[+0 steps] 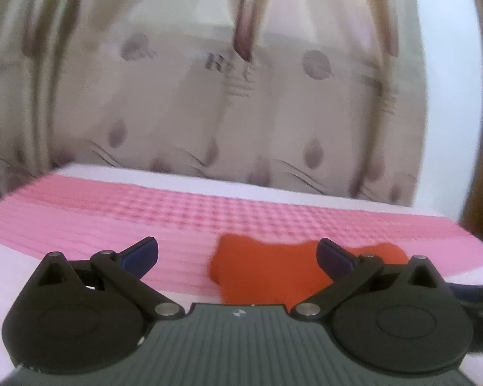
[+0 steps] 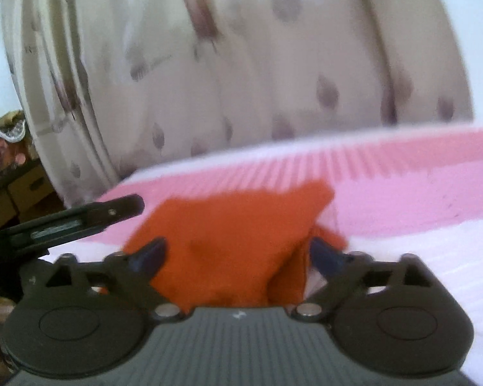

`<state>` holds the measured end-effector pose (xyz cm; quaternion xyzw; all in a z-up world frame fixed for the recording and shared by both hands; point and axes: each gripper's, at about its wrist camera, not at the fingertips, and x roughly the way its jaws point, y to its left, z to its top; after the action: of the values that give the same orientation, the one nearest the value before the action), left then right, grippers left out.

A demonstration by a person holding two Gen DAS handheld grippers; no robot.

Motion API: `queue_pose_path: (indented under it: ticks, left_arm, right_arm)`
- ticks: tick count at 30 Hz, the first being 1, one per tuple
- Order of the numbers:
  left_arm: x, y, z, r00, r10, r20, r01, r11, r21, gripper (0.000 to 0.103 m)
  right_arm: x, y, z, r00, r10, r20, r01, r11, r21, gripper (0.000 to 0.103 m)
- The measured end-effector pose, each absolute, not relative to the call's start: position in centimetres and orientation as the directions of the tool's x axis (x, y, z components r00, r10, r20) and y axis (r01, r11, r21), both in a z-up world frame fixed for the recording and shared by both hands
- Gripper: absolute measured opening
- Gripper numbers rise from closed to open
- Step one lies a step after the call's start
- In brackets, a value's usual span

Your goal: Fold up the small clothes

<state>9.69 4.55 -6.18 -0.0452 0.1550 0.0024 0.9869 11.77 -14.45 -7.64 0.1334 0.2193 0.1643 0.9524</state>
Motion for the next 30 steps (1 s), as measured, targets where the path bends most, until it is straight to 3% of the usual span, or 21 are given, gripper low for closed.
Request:
queue_pose_path:
  ticks: [4,9,15,25,30]
  left_arm:
    - [8.7,4.2,-4.7,0.950,0.017,-0.311,-0.050,0.994,-0.098,0.103]
    - [6.4,2.9,-2.6,0.964,0.057,-0.261,-0.063,0.998,-0.016,0.103]
    - [2.4,1.6,-0.7,0.987,0.118,-0.112,-0.122,0.992,-0.024,0.103]
    - [0.5,1.2,1.3,0.991,0.069,-0.112,-0.074,0.996,-0.047,0.103]
    - [0.2,1.3,1.6,0.988,0.020,-0.153,-0.033,0.996,-0.082,0.103]
  right_arm:
    - [8.9,-13.9,-6.9,0.887,0.315,-0.337,-0.228,0.934,0.273,0.101]
    - [6.3,-13.3,-6.3,0.913,0.234,-0.335,-0.170,0.963,0.210,0.101]
    - [4.3,-15.0,-5.0,0.936,0.209,-0.284,-0.136,0.957,0.256,0.103]
    - [2.5,-14.5,-4.3,0.936,0.222,-0.274,-0.164,0.962,0.220,0.103]
    - [2.3,-14.7,-4.3,0.934,0.226,-0.278,-0.166,0.960,0.224,0.103]
